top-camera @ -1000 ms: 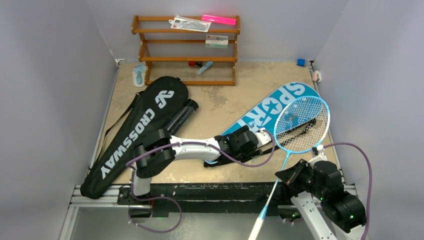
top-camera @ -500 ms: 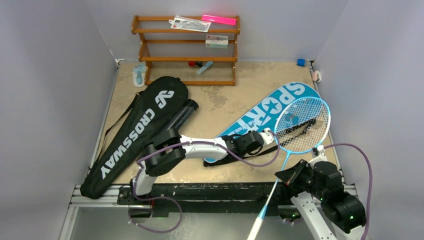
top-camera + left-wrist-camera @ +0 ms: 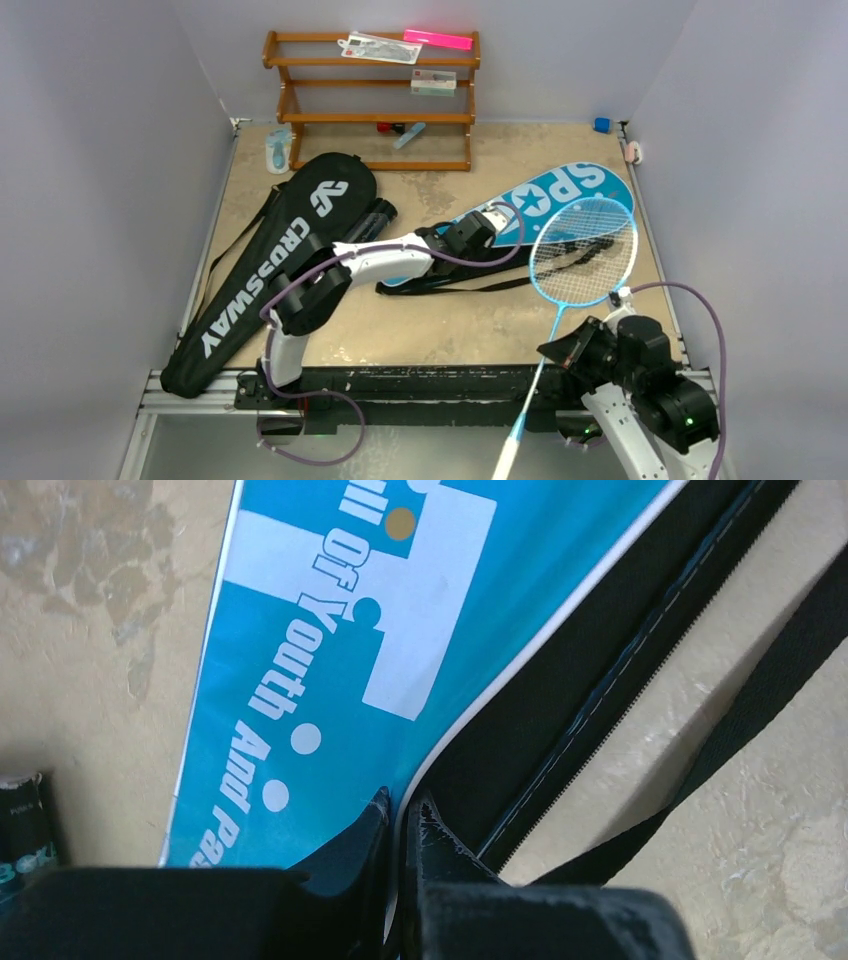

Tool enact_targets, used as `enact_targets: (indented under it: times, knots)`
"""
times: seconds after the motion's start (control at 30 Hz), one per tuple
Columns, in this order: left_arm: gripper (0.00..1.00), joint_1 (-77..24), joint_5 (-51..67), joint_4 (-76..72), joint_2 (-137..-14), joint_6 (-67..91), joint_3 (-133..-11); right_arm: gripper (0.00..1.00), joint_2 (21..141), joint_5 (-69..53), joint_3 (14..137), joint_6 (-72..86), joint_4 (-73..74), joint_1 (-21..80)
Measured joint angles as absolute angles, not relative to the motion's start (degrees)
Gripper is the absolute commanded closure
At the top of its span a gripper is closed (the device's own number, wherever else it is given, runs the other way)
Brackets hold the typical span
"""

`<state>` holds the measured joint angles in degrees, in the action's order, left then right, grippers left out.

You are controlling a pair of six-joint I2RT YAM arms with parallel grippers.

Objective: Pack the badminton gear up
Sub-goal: Place the racket in the racket bag.

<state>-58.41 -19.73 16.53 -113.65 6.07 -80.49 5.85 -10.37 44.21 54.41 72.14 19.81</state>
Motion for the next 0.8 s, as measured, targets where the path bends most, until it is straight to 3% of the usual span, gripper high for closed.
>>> enact_targets:
  times: [0.53,0.8]
  knots:
    - [1.0,-51.7,-12.6,18.9,-112.3,13.8,-85.3,1.0,10.3,-33.7,33.4,55.8,60.8,19.8]
    - [1.0,-50.4,-13.7,20.2,-112.8,13.9,-92.6,1.0,14.7,-37.9,34.0,55.0,62.2,19.8]
